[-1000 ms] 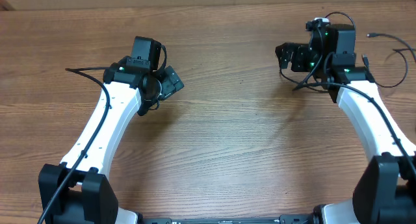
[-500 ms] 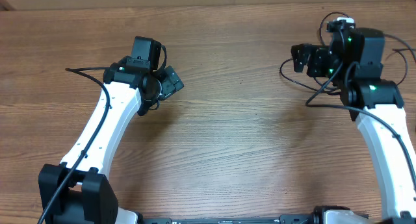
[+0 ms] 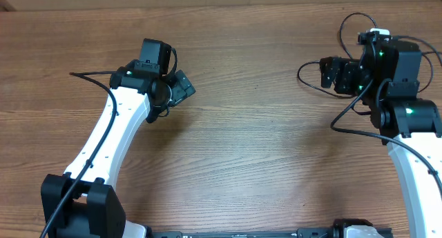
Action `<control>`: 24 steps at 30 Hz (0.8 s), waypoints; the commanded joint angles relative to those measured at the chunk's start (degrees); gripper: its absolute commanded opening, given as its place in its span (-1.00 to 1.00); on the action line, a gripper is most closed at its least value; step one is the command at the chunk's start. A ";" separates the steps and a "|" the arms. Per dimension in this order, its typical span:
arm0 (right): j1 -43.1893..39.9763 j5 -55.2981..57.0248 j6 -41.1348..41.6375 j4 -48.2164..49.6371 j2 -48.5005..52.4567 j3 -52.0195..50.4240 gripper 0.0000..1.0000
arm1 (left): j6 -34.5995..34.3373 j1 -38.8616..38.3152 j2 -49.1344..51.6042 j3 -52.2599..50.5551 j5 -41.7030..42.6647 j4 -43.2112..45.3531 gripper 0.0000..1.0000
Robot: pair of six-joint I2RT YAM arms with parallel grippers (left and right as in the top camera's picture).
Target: Untangle cables
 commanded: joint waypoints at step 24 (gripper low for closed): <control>-0.59 15.58 3.56 -17.49 -13.73 1.42 0.80 | -0.33 -0.04 -0.13 0.22 0.17 -0.07 0.99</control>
